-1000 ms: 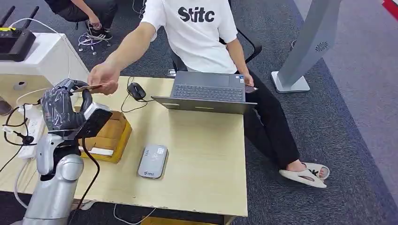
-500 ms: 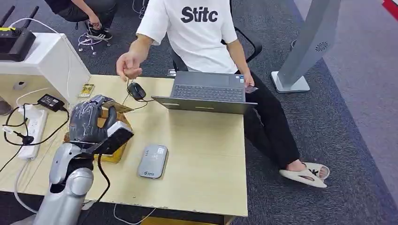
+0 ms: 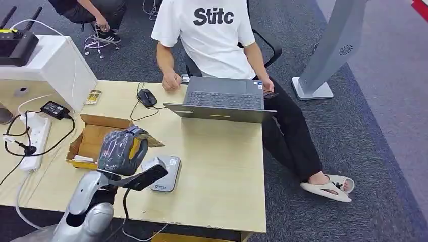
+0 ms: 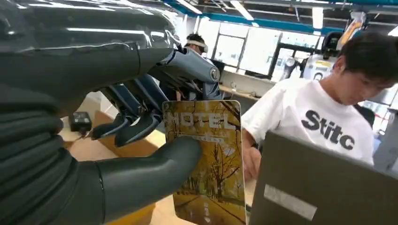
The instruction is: Pass the card to the sensor for recognition and then transmit it.
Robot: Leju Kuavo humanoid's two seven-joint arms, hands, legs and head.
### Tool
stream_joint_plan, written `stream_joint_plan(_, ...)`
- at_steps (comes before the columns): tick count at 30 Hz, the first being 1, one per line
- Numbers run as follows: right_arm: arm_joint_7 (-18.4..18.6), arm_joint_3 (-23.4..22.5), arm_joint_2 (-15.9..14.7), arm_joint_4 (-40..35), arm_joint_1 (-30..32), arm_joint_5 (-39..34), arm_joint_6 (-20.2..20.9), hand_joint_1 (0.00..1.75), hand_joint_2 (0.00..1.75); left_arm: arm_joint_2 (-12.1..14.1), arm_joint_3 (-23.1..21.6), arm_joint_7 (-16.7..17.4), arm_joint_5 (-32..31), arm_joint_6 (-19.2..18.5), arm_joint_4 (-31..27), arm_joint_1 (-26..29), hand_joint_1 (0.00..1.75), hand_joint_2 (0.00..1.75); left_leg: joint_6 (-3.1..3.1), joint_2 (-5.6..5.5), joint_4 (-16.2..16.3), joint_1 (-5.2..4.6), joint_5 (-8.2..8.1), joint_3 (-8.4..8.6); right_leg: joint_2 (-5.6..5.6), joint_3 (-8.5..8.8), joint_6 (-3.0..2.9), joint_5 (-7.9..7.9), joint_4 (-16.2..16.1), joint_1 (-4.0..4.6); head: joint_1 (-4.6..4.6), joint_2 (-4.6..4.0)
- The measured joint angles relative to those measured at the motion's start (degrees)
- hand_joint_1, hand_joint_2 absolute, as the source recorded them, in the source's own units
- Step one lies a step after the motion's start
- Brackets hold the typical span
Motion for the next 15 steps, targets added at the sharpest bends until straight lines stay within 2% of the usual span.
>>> stream_joint_plan(5,0.31,-0.26,0.11,0.02,-0.03,1.62,-0.15,0.0,1.75,-0.13,-0.17,2.27,-6.99,4.76,4.62,1.94,1.75,1.75,0.0,0.0,0.0,0.0,0.0,0.0,0.0,-0.01,0.0,0.0,-0.01,0.0,-0.02,0.0)
stream_joint_plan(15,0.61,-0.26,0.28,0.04,-0.12,3.39,-0.28,0.0,1.75,-2.19,0.7,3.41,-11.73,9.35,15.3,2.83,1.75,1.75,0.0,-0.01,0.0,0.0,0.0,-0.02,-0.01,0.0,0.0,0.0,-0.01,0.0,0.0,0.0)
